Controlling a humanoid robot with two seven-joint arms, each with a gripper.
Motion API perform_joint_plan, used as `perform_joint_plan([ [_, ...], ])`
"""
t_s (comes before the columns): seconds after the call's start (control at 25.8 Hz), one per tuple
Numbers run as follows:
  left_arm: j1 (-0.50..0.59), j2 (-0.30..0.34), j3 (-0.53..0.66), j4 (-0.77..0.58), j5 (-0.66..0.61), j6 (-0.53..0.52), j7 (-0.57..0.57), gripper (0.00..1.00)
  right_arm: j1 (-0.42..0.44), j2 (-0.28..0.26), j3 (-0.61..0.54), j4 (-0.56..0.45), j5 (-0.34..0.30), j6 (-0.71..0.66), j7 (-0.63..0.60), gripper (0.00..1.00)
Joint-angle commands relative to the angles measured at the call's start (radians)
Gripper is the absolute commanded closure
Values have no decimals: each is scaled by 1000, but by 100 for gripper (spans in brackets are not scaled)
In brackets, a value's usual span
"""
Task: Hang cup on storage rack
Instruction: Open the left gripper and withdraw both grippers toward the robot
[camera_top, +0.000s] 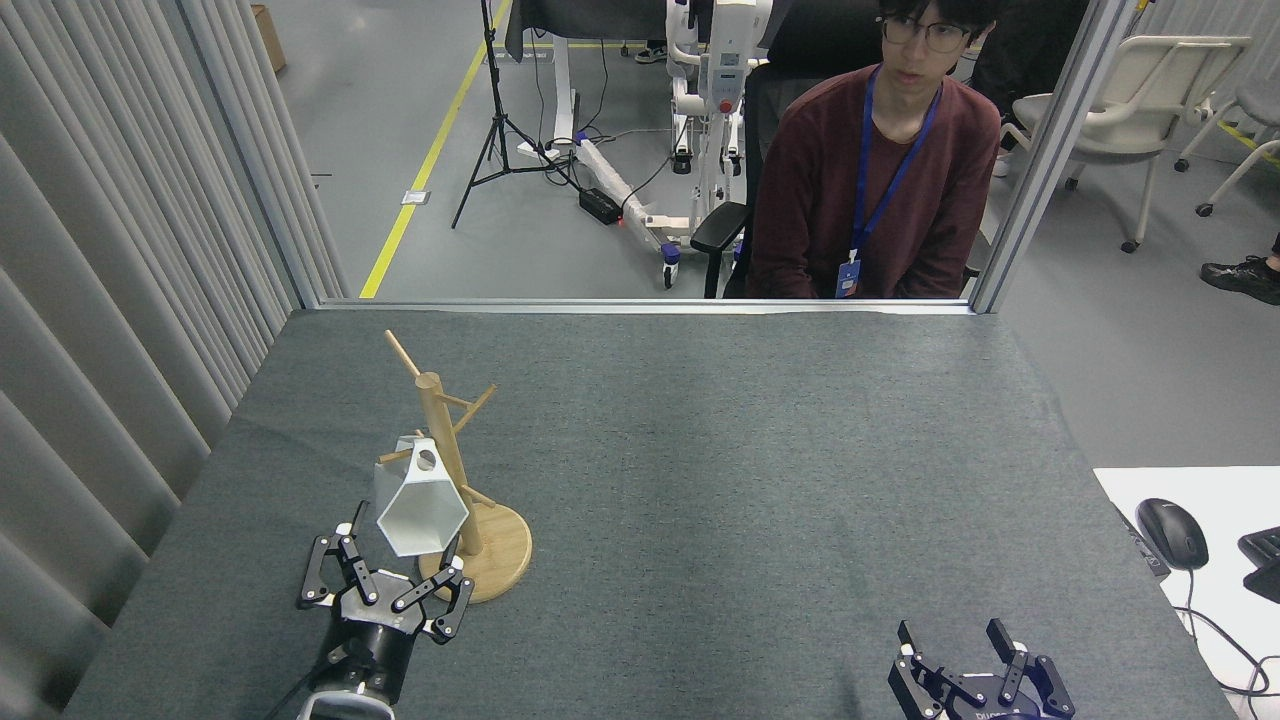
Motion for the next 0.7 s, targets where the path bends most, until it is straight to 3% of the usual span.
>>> perform_joint_plan([
  [0.0, 69, -18, 80, -62, 39, -78, 0, 0, 1, -4, -1, -30, 1, -38, 0, 1],
  [0.27, 237, 15, 134, -220, 247, -255, -5, 0, 135, -9, -10, -203, 4, -157, -140, 1],
  [0.47, 308, 42, 129, -266, 418, -348, -97, 0, 264, 45, -65, -311, 4, -162, -261, 1],
  [0.66, 329, 52, 129, -271, 547, -374, -165, 0, 362, 91, -128, -337, 4, -162, -272, 1],
])
